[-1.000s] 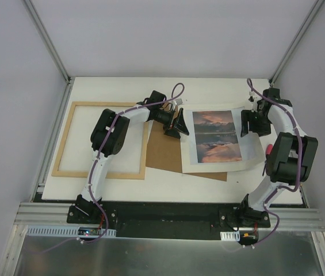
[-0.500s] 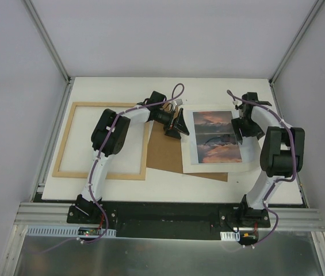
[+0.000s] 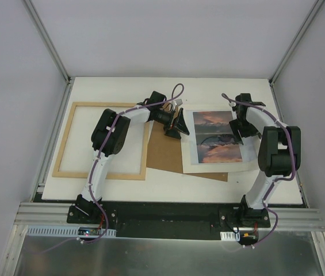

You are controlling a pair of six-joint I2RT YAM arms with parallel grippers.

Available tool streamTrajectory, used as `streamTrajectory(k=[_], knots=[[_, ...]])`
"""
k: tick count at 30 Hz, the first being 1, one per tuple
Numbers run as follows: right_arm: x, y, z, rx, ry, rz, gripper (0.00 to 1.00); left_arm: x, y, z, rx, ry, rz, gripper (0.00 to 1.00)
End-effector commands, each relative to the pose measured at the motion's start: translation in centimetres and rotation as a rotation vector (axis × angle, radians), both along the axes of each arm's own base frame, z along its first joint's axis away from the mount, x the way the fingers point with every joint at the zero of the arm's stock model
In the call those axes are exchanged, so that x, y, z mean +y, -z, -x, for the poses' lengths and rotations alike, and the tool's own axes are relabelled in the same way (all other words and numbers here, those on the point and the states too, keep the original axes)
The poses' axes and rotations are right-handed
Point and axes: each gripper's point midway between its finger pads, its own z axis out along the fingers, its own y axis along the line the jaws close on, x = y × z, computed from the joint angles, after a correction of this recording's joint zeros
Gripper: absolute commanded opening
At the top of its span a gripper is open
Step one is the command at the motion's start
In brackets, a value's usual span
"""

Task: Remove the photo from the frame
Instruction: Adjust the photo frame item at the center of the board.

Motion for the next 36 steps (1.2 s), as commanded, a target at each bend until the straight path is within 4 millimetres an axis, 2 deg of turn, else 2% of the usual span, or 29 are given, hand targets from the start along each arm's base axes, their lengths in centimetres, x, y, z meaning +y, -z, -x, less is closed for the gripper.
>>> streamTrajectory(k=[1,11,29,33,36], knots=[[1.2,0.9,0.2,0.031,-0.048,0.002,0.78,0.5,6.4,2.7,0.092,0.011,-0.128,0.99],[1.7,0.9,0.2,0.040,-0.078,0.040,0.82,0.4,6.5,2.7,0.097,0.010,-0.127,0.99],[1.8,-1.5,-0.3,-0.019,-0.112,0.135,0.87,0.3,6.5,2.7,0.106,0.009,-0.121,0.99],[2.0,-1.6,-0.4,-0.033,-0.102,0.109,0.86,0.4,6.5,2.7,0.108,0.009,-0.122,0.99],[2.4,-1.8,-0.2,-0.041,-0.056,-0.011,0.83,0.4,6.4,2.8,0.110,0.010,-0.122,0.99]])
